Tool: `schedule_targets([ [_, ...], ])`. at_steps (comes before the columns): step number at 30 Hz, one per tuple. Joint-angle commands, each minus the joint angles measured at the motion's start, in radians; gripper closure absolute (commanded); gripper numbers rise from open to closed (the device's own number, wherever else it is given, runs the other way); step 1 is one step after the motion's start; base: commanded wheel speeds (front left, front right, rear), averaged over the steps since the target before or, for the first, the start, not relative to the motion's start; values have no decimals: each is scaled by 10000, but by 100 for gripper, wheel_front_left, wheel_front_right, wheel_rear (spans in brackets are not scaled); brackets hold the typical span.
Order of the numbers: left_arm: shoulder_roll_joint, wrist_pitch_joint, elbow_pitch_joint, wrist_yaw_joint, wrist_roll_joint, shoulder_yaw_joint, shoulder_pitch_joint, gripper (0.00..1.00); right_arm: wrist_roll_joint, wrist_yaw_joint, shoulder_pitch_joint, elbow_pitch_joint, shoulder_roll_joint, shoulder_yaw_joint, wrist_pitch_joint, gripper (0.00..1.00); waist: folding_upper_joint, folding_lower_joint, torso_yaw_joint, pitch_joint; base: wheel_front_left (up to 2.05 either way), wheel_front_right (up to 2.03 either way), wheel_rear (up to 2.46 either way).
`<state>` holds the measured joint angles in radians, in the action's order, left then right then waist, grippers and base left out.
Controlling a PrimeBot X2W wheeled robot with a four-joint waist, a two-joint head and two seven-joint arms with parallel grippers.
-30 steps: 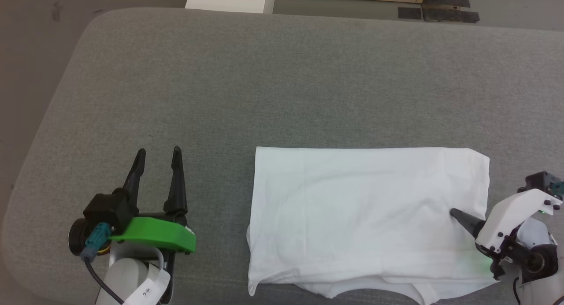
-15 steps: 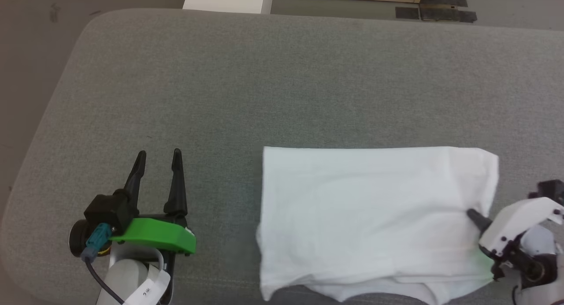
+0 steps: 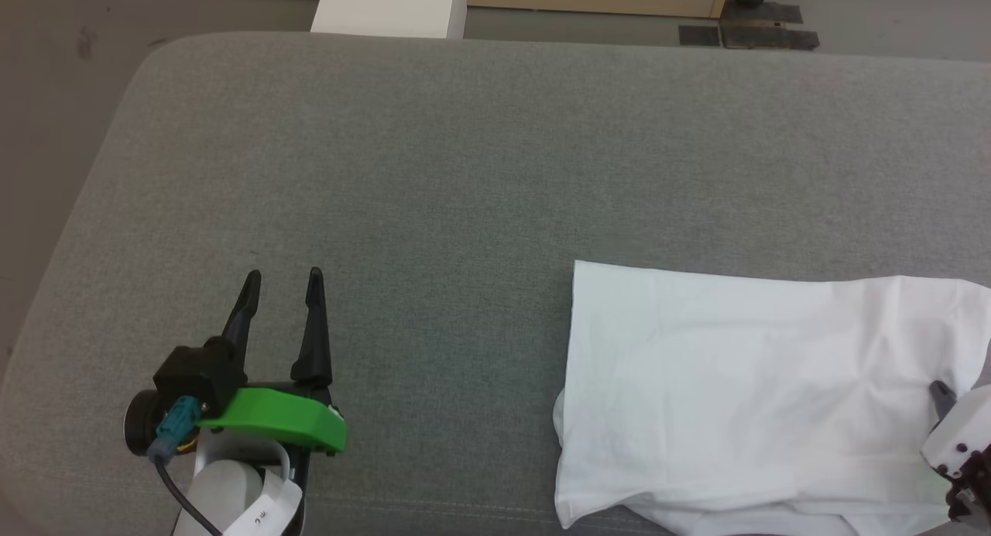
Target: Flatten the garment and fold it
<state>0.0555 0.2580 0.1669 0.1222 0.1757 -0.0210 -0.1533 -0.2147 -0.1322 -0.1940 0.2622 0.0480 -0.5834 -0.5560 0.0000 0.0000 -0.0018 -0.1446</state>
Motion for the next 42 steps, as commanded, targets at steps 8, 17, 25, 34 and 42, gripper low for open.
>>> schedule_targets([
  [8, -51, 38, 136, 47, -33, 115, 257, 0, -395, 15, 1884, -3847, 22, 2255, -1839, 100, 0, 0, 83, 348, 0, 0, 0],
  [17, -52, 38, 74, 60, 84, 134, 196, 0, -470, 15, 2162, -6344, 22, 5173, -2994, 100, 0, 0, 239, 238, 0, 0, 0],
  [25, -52, 38, -40, 58, 118, 234, -114, 0, -279, 15, 818, -4677, 22, 7338, -3022, 100, 0, 0, 535, -265, 0, 0, 0],
  [34, -52, 38, -34, 19, 232, 365, -358, 0, -403, 15, -527, -1731, 22, 7980, -2856, 100, 0, 0, 902, -662, 0, 0, 0],
  [42, -52, 38, 1, -39, 241, 294, -286, 0, -1110, 15, -807, -1194, 22, 8214, -2329, 0, 0, 0, 837, -531, 0, 0, 0],
])
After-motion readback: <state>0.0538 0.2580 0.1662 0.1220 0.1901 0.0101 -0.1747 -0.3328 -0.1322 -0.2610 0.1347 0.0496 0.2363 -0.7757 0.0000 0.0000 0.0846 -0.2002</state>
